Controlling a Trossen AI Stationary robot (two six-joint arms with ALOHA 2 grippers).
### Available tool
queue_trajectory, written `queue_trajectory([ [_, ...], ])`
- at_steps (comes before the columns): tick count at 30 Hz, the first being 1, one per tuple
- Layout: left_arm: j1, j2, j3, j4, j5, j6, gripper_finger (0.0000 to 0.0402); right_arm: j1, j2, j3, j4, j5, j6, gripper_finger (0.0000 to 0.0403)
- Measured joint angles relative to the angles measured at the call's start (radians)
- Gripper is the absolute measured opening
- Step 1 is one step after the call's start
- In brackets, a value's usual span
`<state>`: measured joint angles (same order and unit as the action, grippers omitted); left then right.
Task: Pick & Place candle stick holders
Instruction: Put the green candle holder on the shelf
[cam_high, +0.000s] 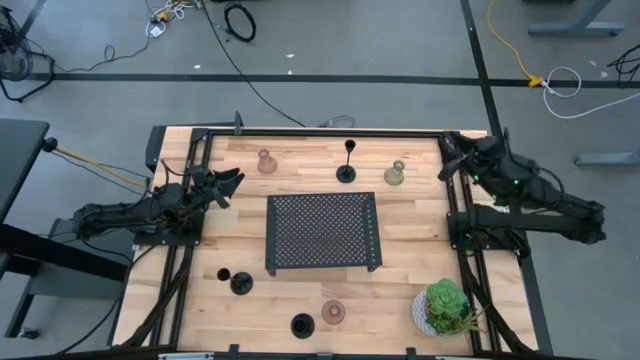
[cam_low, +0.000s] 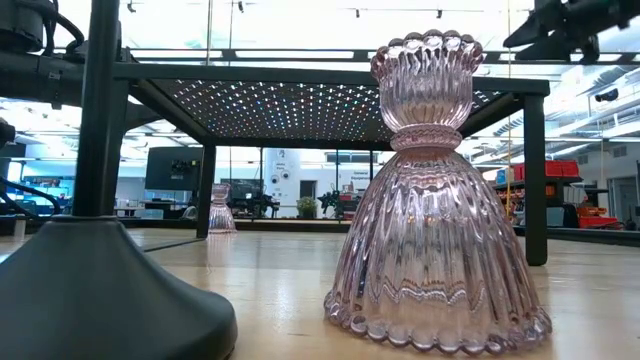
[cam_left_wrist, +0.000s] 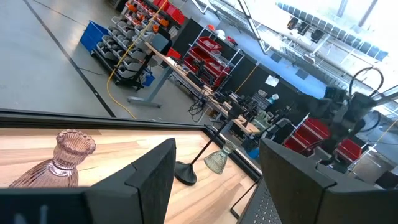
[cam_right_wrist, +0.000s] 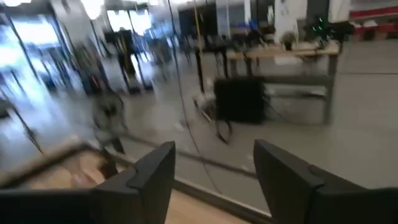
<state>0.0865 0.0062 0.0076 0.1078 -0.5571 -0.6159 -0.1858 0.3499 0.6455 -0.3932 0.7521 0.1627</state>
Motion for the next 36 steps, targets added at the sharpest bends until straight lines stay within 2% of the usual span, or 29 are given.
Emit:
queue_trajectory([
  [4, 0.0, 0.0, 0.0, 0.0, 0.0, 0.0, 0.0234, -0.025, 0.104, 0.091, -0.184, 0.0, 0.064, 0.0254],
  [7, 0.0, 0.0, 0.0, 0.0, 0.0, 0.0, 0.0234, -0.036, 0.161, 0.091, -0.22, -0.01, 0.073, 0.0269],
  [15, 0.0, 0.0, 0.0, 0.0, 0.0, 0.0, 0.0234, -0.069, 0.264, 0.022, -0.215, -0.016, 0.102, 0.028],
  [18, 0.0, 0.0, 0.0, 0.0, 0.0, 0.0, 0.0234, -0.084, 0.285, -0.013, -0.198, -0.051, 0.119, 0.0279],
  [29, 0.0, 0.0, 0.0, 0.0, 0.0, 0.0, 0.0234, -0.123, 0.318, -0.133, -0.111, -0.159, 0.196, 0.0279],
  [36, 0.0, 0.0, 0.0, 0.0, 0.001, 0.0, 0.0234, -0.123, 0.32, -0.225, -0.022, -0.172, 0.197, 0.0279],
])
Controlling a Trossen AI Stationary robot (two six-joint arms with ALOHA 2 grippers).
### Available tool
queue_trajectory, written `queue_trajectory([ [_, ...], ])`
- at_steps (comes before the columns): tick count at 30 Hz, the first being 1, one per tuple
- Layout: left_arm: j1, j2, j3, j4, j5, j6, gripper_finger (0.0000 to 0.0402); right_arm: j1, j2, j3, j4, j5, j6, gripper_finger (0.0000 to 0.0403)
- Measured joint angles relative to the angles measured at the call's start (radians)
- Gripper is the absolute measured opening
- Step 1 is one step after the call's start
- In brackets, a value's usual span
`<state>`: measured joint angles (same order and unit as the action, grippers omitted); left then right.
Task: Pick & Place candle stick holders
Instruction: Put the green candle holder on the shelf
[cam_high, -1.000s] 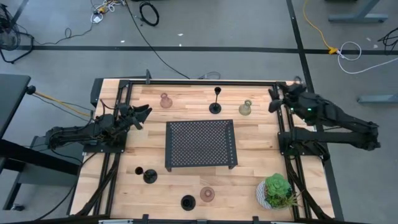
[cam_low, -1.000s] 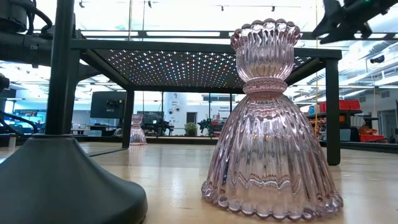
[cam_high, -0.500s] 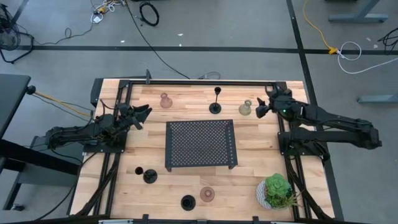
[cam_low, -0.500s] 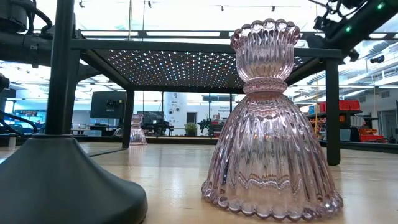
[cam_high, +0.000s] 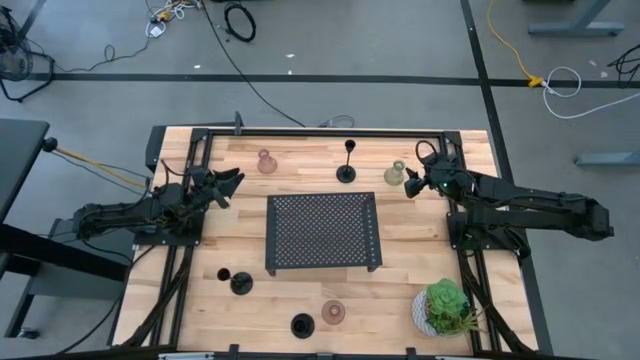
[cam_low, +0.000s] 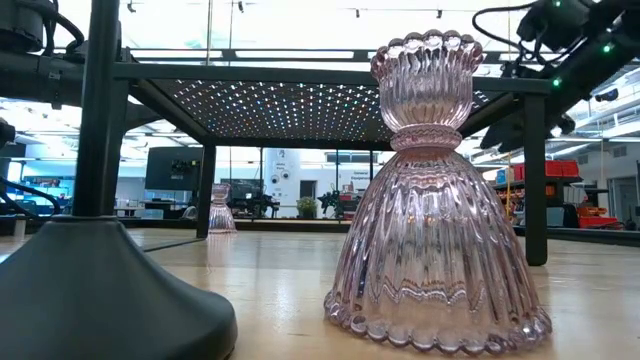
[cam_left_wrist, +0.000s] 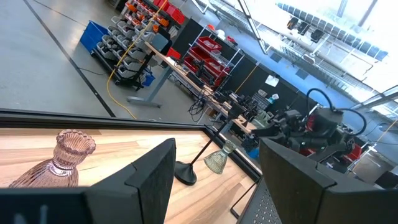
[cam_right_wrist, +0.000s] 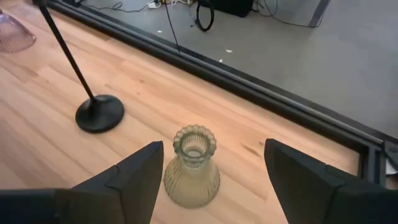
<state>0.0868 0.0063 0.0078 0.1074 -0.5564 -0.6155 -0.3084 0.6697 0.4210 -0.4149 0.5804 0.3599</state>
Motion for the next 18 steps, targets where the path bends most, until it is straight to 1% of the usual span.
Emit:
queue_trajectory([
  [3, 0.0, 0.0, 0.0, 0.0, 0.0, 0.0, 0.0234, 0.0, 0.0, -0.04, 0.048, -0.024, 0.0, 0.0279],
  [7, 0.0, 0.0, 0.0, 0.0, 0.0, 0.0, 0.0234, 0.0, 0.001, -0.081, 0.099, -0.024, 0.025, 0.0286],
  [18, 0.0, 0.0, 0.0, 0.0, 0.0, 0.0, 0.0234, 0.0, 0.012, -0.163, 0.226, -0.04, 0.047, 0.033],
])
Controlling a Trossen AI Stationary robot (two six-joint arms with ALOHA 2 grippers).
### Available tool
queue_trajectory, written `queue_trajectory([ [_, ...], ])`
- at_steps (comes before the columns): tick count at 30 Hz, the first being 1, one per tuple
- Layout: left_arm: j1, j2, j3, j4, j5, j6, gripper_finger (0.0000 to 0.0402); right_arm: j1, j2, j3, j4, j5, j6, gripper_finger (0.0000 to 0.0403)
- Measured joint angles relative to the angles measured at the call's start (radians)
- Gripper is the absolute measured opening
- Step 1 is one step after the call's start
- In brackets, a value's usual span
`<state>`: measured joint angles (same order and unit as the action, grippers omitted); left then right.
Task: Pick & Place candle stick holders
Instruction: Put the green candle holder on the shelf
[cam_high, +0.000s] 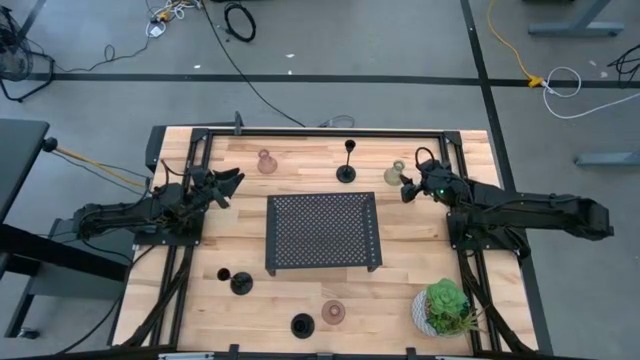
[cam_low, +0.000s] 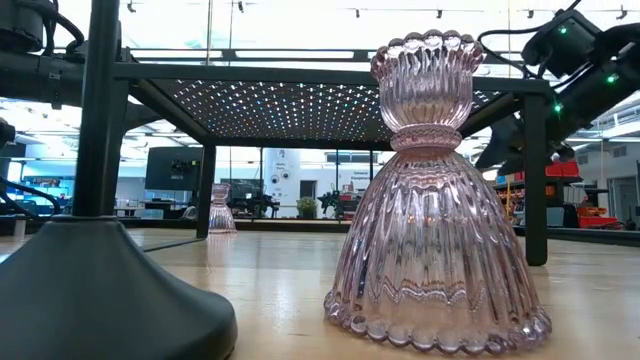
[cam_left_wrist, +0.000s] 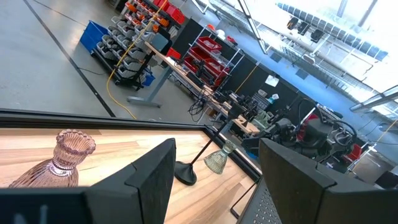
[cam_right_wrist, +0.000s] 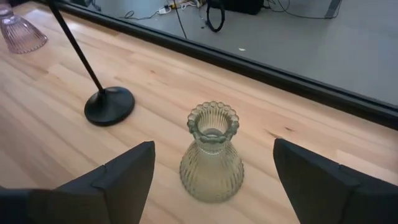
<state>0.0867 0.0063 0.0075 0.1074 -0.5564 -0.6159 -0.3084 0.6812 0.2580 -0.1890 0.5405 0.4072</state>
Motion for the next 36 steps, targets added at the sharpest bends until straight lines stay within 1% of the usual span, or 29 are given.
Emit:
queue_trajectory([
  [6, 0.0, 0.0, 0.0, 0.0, 0.0, 0.0, 0.0234, 0.0, 0.056, -0.018, 0.056, 0.001, 0.004, 0.0339],
  [11, 0.0, 0.0, 0.0, 0.0, 0.0, 0.0, 0.0234, -0.001, 0.114, -0.018, 0.097, 0.003, 0.003, 0.0339],
  [14, 0.0, 0.0, 0.0, 0.0, 0.0, 0.0, 0.0234, -0.001, 0.152, -0.018, 0.114, 0.026, 0.006, 0.0339],
  [22, 0.0, 0.0, 0.0, 0.0, 0.0, 0.0, 0.0234, -0.021, 0.242, -0.018, 0.199, 0.026, 0.011, 0.0338],
  [29, 0.0, 0.0, 0.0, 0.0, 0.0, 0.0, 0.0234, -0.049, 0.321, -0.018, 0.285, 0.013, 0.001, 0.0338],
  [33, 0.0, 0.0, 0.0, 0.0, 0.0, 0.0, 0.0234, -0.061, 0.37, -0.018, 0.342, -0.023, -0.005, 0.0338],
  [36, 0.0, 0.0, 0.0, 0.0, 0.0, 0.0, 0.0234, -0.071, 0.404, -0.018, 0.377, -0.026, -0.009, 0.0338],
])
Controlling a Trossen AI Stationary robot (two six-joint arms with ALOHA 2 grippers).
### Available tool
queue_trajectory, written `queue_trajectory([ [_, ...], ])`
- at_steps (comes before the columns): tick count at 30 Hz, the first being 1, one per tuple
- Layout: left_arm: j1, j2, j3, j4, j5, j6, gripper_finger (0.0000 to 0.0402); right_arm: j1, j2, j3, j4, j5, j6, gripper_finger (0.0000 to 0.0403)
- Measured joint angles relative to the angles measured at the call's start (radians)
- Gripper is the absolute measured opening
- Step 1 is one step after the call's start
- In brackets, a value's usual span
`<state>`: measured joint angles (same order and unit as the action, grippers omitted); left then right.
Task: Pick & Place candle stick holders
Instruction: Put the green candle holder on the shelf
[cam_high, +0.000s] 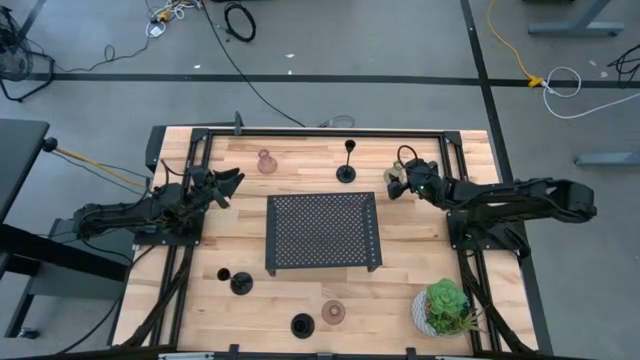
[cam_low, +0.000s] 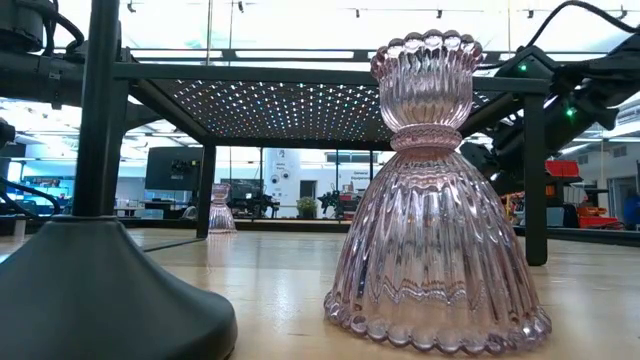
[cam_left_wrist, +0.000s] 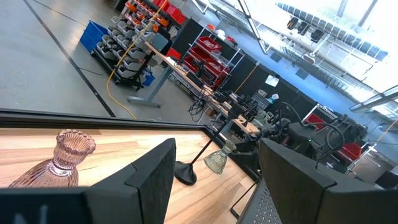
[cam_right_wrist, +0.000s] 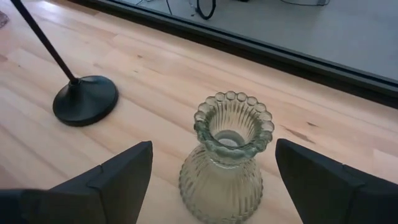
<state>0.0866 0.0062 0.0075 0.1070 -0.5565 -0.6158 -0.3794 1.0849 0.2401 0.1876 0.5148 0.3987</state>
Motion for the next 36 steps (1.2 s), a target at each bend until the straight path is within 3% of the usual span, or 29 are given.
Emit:
queue_trajectory([
  [24, 0.0, 0.0, 0.0, 0.0, 0.0, 0.0, 0.0234, -0.055, 0.174, 0.0, 0.169, -0.008, -0.041, 0.0331],
  [29, 0.0, 0.0, 0.0, 0.0, 0.0, 0.0, 0.0234, -0.055, 0.177, 0.0, 0.169, -0.01, -0.041, 0.0294],
  [36, 0.0, 0.0, 0.0, 0.0, 0.0, 0.0, 0.0234, -0.055, 0.177, 0.0, 0.171, -0.021, -0.041, 0.0205],
])
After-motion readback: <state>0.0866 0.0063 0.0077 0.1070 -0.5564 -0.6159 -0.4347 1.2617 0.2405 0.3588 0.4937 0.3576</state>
